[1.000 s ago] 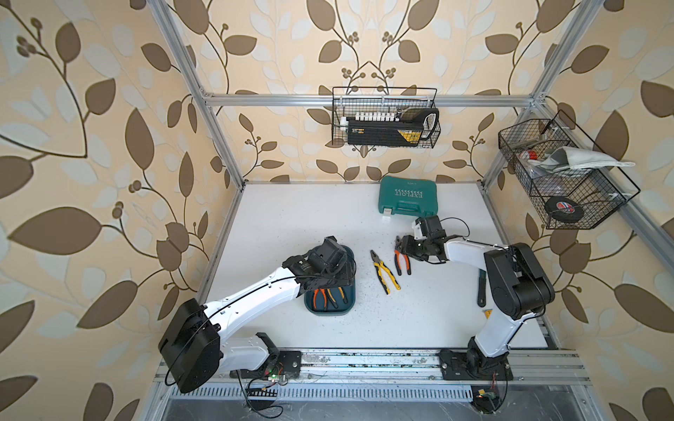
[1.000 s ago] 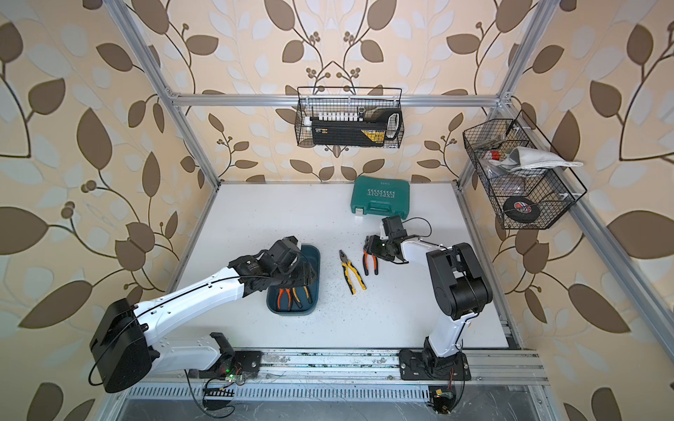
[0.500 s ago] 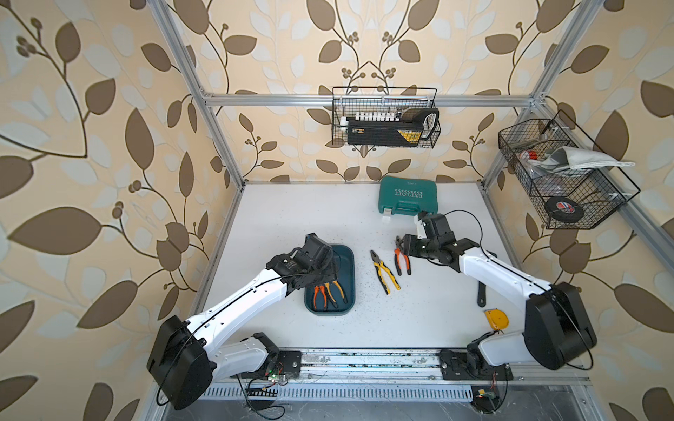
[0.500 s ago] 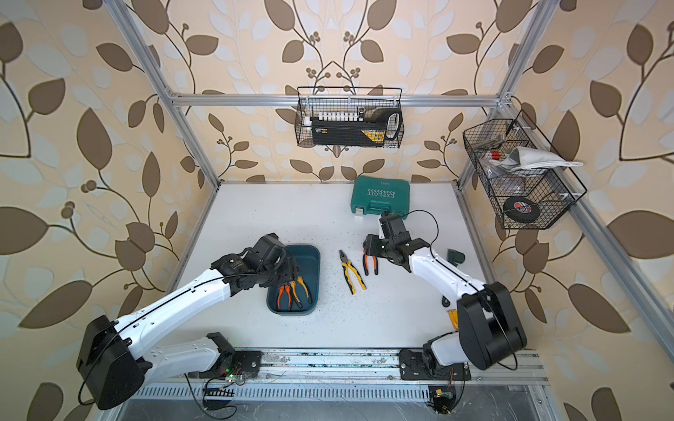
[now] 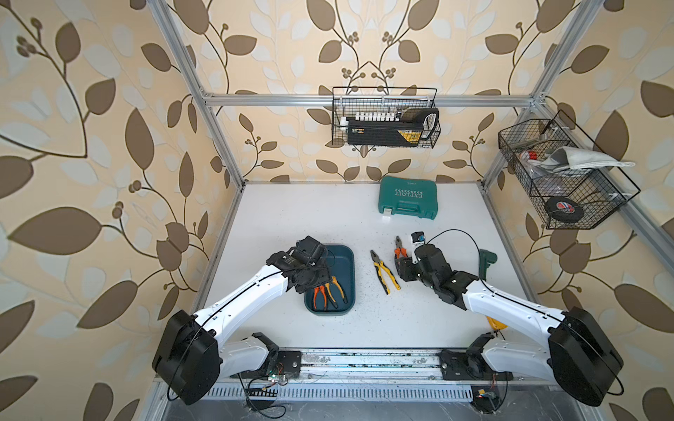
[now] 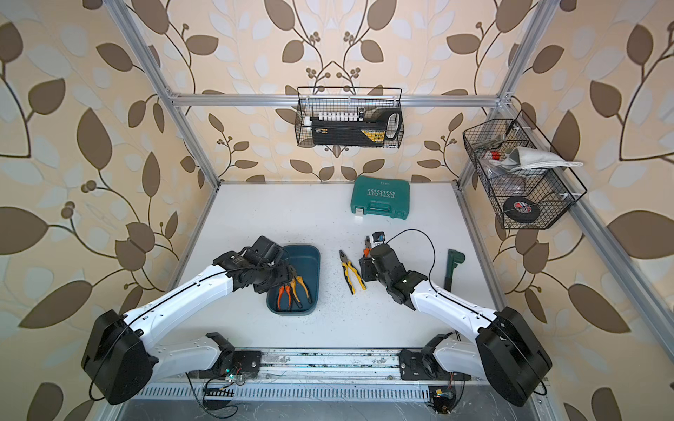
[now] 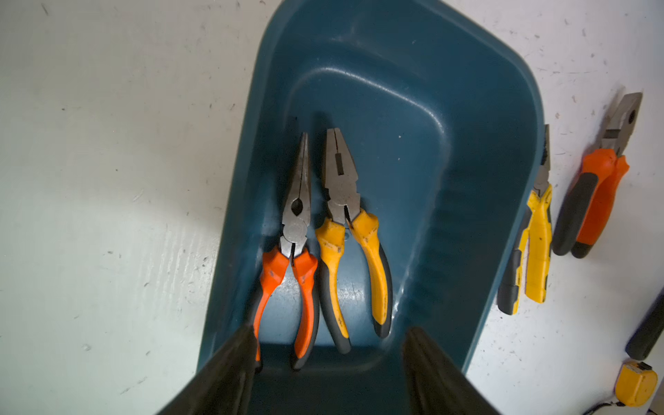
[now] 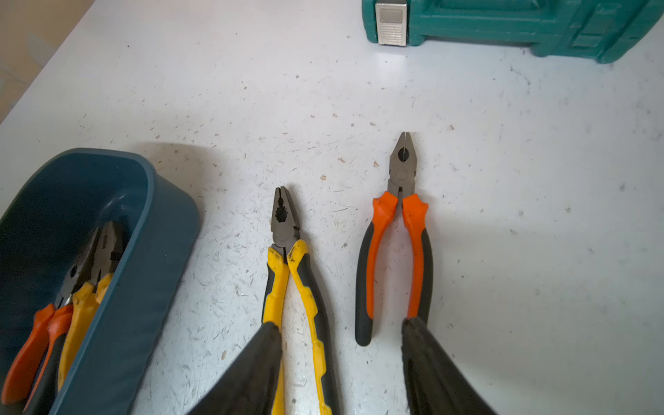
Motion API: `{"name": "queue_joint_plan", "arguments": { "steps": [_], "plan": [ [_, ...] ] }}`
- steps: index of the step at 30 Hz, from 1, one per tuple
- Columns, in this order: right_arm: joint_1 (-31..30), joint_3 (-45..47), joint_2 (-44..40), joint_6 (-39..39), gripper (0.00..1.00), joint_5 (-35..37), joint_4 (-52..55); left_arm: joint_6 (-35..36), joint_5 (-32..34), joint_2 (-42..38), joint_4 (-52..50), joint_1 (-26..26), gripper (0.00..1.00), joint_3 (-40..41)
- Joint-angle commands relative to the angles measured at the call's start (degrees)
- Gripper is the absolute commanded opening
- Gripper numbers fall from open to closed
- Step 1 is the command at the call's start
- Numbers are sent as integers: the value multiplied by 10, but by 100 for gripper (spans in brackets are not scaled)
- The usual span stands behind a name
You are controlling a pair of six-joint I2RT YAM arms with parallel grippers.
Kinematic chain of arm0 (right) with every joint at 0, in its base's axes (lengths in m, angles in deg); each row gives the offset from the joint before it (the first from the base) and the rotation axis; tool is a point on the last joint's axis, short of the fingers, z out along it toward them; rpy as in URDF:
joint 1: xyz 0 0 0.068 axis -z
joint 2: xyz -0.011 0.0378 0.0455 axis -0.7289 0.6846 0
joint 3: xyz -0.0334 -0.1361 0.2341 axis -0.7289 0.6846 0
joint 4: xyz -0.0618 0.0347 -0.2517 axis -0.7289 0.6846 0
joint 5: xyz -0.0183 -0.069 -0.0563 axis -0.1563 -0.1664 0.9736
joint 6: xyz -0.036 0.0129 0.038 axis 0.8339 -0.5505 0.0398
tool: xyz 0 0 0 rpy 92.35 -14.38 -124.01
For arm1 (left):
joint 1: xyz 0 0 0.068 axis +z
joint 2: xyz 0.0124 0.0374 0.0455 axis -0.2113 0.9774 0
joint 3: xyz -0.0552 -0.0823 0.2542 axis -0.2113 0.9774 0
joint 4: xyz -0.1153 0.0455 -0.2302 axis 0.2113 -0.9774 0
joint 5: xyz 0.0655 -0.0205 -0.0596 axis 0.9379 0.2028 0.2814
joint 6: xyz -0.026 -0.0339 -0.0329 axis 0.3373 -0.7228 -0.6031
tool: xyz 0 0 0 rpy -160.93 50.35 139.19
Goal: Take the pliers out of the storage box
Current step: Move the pliers to the storage box.
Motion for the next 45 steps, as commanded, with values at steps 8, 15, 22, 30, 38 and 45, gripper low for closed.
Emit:
{"name": "queue_joint_plan", "arguments": {
  "steps": [8,15,22,30,38,45],
  "plan": [
    [-2,-24,15,-1,56,50,4,-31,-3,92,7,-26,53,-47],
    [-2,-25,14,-1,56,52,6,-30,4,168,27,-33,49,-86],
    [-2,-26,16,0,56,54,9,-15,-10,231,63,-31,49,-102],
    [-2,-28,14,1,56,58,14,0,-25,310,88,-31,47,-131],
    [-2,-35,27,1,56,51,16,8,-36,299,123,-32,44,-143],
    [-2,-44,41,0,56,47,22,31,-24,249,93,-32,44,-150]
  ]
}}
